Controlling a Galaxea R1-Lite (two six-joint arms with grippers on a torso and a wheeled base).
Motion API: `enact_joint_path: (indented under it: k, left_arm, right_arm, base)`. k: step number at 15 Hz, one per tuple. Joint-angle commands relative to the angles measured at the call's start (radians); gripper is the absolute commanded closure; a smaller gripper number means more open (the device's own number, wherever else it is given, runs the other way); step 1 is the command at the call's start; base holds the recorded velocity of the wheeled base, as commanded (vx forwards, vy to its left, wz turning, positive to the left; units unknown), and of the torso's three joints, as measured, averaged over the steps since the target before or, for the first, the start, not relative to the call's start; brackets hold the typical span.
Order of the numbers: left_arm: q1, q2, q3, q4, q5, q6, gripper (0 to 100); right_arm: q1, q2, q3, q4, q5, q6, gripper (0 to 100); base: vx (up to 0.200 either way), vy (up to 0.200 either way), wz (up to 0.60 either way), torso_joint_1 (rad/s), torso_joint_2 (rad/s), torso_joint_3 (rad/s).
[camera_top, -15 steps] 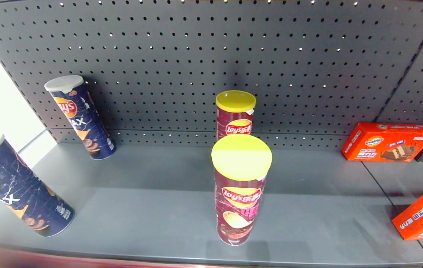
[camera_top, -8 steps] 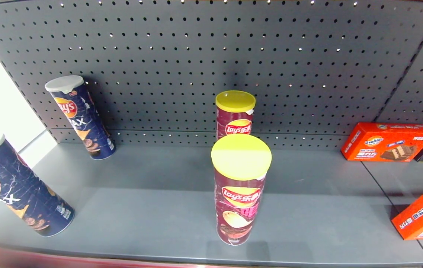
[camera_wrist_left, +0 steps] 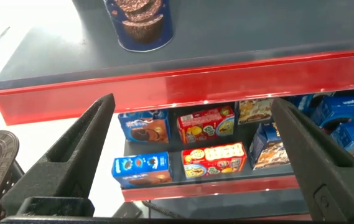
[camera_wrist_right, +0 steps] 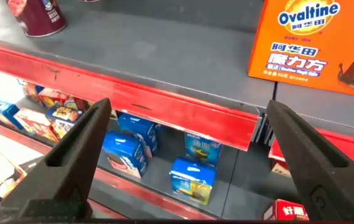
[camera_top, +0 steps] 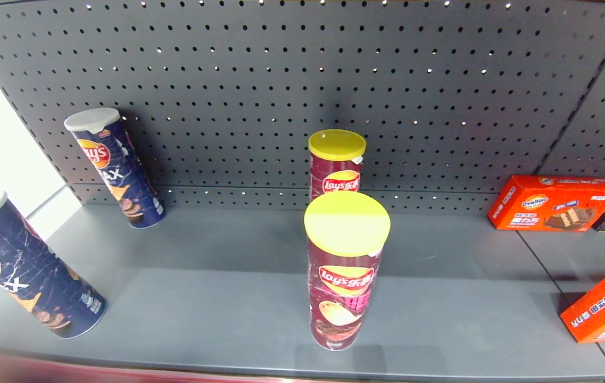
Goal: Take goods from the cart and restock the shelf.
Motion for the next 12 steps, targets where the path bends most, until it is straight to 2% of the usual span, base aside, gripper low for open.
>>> enact_joint_path:
  k: [1,4,6,7,8,10,12]
  left_arm:
    - [0.0,0.0,0.0,0.0,0.0,0.001,0]
    - [0.0,0.0,0.0,-0.002,0.0,0.001,0]
    - [0.0,0.0,0.0,0.0,0.0,0.001,0]
    - [0.0,0.0,0.0,0.0,0.0,-0.001,0]
    - [0.0,0.0,0.0,0.0,0.0,-0.001,0]
    - [-0.001,0.0,0.0,0.0,0.0,0.001,0]
    - [0.0,0.0,0.0,0.0,0.0,-0.001,0]
  right_arm:
    - [0.0,0.0,0.0,-0.001,0.0,0.0,0]
    - [-0.018,0.0,-0.003,0.008,0.0,0.008,0]
    - [-0.057,0.087,-0.006,0.019,0.001,0.009,0]
    - [-0.255,0.188,-0.004,0.018,0.001,0.006,0]
    - [-0.337,0.184,-0.003,0.014,0.001,0.006,0]
    - [-0.317,0.0,0.0,0.004,0.001,0.005,0]
    - [-0.322,0.006,-0.001,0.004,0.003,0.006,0]
  base:
    - [0.0,0.0,0.0,0.0,0.0,0.0]
    - [0.0,0.0,0.0,0.0,0.0,0.0]
    - [0.0,0.0,0.0,0.0,0.0,0.0]
    - [0.0,0.0,0.0,0.0,0.0,0.0]
    - [0.0,0.0,0.0,0.0,0.0,0.0]
    - [0.0,0.0,0.0,0.0,0.0,0.0]
    - [0.0,0.0,0.0,0.0,0.0,0.0]
